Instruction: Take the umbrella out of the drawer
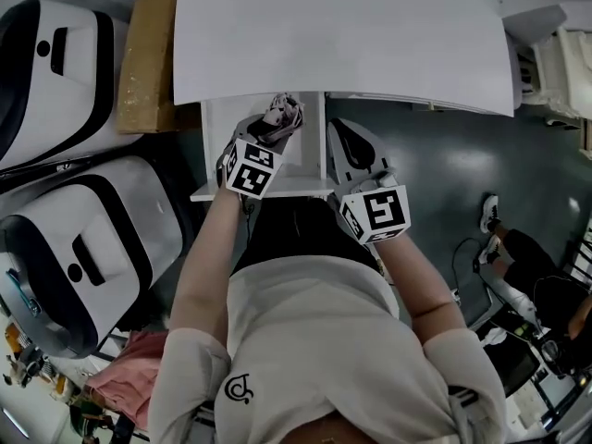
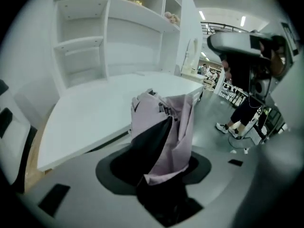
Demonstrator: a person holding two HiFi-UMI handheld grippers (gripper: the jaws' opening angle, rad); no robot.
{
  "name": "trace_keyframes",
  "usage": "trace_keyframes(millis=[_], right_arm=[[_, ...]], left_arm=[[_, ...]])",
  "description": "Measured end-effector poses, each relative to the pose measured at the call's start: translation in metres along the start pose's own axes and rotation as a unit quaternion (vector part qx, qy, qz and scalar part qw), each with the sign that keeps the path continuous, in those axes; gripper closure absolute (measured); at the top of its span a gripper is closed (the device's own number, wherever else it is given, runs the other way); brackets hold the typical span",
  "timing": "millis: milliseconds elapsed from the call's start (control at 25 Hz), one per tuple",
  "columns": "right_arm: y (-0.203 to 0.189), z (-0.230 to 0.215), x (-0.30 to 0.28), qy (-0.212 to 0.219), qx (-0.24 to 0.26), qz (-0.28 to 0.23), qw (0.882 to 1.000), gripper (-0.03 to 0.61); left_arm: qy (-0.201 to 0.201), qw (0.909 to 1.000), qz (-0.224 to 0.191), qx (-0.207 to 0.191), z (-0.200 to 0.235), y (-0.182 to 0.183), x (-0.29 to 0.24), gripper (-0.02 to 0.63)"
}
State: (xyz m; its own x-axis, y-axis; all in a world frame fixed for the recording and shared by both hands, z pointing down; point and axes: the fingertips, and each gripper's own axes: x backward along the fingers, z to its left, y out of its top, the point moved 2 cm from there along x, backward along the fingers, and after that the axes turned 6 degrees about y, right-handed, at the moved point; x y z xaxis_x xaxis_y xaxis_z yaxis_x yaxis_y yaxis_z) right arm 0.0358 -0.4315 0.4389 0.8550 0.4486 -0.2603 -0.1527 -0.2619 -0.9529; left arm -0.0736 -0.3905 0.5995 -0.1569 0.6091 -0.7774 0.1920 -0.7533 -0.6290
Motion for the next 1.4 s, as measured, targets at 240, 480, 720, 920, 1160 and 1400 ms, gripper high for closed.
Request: trace_keyframes(millis=[240,480,720,920,1160,1400], right_arm=[[0.035,0.011,0.014,0.019,0.019,-0.035,0.999,0.572],[0.066,0.016,0.024,0.018,0.043,-0.068,0.997,0.572],[0.099,0.024,0.026,0.023,0.076,-0.105,0.991,0.572],[0.115,0.036,0.032,0.026,0.093,-0.12,0.988,0.572],[0.133,0.039,0.04,0.024,0.109,-0.143,0.983,0.572],[0.133,0.04,0.045,0.028,0.1,-0.137,0.985,0.574]], left_arm=[[0.025,0.9969,-0.074,0.011,-0.003,0.048,0.056,0.391],[0.043,0.9848,-0.168,0.005,-0.001,0.102,0.122,0.39],[0.07,0.9668,-0.246,0.001,0.008,0.135,0.179,0.39],[0.102,0.951,-0.292,0.006,0.018,0.143,0.231,0.388],[0.132,0.923,-0.361,0.017,0.033,0.163,0.28,0.387],[0.149,0.9069,-0.392,0.041,0.036,0.166,0.298,0.387]])
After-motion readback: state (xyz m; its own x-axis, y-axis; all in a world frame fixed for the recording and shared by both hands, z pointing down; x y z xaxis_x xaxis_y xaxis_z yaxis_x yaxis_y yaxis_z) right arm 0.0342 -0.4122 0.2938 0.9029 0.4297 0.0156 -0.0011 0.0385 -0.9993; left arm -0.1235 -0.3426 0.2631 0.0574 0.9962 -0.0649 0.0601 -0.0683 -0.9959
